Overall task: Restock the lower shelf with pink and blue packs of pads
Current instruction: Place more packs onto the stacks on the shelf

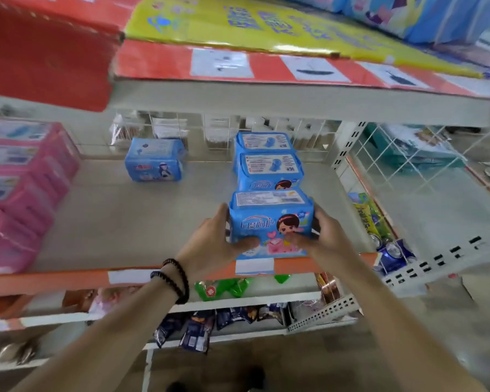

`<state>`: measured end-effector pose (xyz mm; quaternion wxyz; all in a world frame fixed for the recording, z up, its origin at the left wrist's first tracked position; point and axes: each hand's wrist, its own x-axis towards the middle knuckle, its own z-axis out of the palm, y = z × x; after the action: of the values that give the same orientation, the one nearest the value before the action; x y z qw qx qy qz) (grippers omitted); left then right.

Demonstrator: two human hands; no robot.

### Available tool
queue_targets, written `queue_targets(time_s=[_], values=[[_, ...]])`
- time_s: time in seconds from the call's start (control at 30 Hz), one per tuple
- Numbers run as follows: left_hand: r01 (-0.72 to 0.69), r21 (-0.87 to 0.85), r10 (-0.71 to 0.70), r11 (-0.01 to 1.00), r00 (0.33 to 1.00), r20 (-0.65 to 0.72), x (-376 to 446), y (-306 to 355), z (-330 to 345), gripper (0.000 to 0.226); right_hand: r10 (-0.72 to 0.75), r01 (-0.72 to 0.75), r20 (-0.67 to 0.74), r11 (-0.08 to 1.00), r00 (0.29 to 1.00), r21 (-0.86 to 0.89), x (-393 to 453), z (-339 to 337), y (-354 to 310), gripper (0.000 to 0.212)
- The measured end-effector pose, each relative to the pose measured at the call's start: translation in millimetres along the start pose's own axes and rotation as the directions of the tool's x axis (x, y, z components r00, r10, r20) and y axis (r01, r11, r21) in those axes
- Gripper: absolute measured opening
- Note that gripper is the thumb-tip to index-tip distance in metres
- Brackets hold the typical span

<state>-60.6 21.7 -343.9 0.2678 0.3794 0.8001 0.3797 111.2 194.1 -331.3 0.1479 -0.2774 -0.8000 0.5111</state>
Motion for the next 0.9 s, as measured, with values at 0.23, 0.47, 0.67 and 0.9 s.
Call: queue_targets(time_s=[0.23,0.47,0.67,0.9], values=[[0.052,-0.057,-0.062,0.997,0.979,-0.192,14.2,14.0,31.4,0.055,-0.098,0.097,0.034,0.995,0.995,0.029,41.0,-17.8,31.5,0.086],[0.089,-0.034,-0.095,0.995,0.967,-0.235,33.5,12.7,48.9,0.059,-0.172,0.166,0.069,0.983,0.983,0.08,51.2,-19.9,54.2,0.075],[0.101,-0.034,-0.107,0.994,0.962,-0.252,42.6,7.0,50.0,0.059,-0.19,0.183,0.064,0.978,0.98,0.1,57.0,-14.8,55.1,0.064],[0.108,0.003,-0.104,0.994,0.959,-0.262,55.2,1.3,39.2,0.056,-0.163,0.156,0.059,0.981,0.985,0.117,68.3,-14.3,58.9,0.061]])
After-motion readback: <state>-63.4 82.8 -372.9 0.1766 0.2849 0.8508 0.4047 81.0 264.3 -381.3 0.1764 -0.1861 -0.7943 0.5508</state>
